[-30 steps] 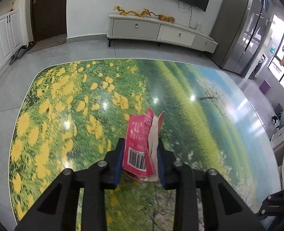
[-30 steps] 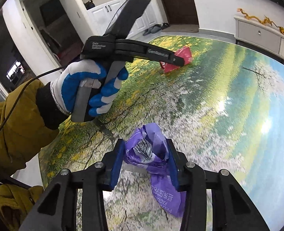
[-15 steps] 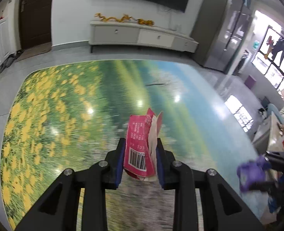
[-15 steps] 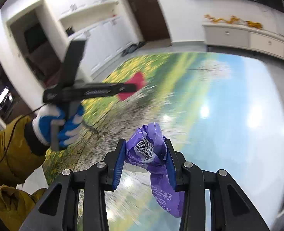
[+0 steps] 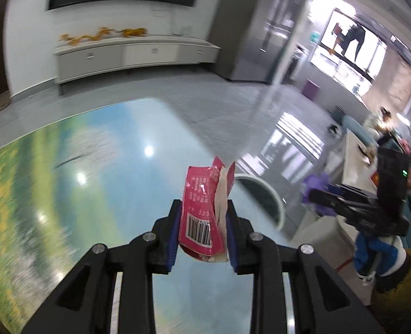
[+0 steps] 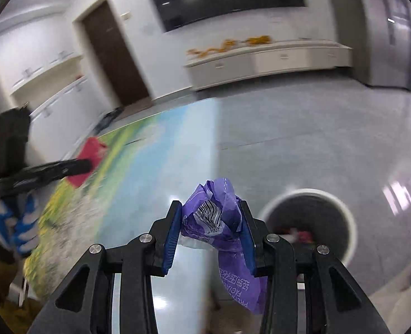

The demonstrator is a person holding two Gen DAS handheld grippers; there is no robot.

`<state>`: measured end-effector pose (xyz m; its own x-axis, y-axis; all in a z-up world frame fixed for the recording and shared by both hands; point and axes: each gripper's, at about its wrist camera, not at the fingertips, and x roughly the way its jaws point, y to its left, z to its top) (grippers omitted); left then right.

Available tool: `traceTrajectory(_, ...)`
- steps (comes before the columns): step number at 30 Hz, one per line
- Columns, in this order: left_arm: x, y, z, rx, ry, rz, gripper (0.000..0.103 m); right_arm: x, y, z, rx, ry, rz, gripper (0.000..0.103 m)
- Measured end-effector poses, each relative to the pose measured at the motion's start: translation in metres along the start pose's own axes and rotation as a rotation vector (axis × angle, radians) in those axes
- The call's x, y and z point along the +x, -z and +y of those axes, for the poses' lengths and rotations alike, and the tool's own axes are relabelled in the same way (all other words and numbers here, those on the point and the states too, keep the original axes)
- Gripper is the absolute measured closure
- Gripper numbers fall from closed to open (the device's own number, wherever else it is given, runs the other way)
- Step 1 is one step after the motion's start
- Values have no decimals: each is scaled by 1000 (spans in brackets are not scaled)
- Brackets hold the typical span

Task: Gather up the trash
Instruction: 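Carry box and purple bag over the bin and open both tools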

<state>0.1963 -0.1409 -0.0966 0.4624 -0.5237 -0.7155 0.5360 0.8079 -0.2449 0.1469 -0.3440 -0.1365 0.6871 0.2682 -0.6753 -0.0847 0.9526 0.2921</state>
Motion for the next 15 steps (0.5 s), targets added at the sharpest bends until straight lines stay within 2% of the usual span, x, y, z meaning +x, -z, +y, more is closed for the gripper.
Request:
traceTrajectory(6,70,-37,-71,80,43,69,76,16,-10,-56,92,99,0,61)
traceTrajectory(11,120,-60,-104,95,51,98,72,42,-16,-91,142,162,13,55)
traceTrajectory(13,137,-69,-113,108,43,91,60,49,-17,-99,152,196,18,45)
traceTrajectory(15,148,-75,-117,96,49,92,47,54,-20,-108,157,232,20,43)
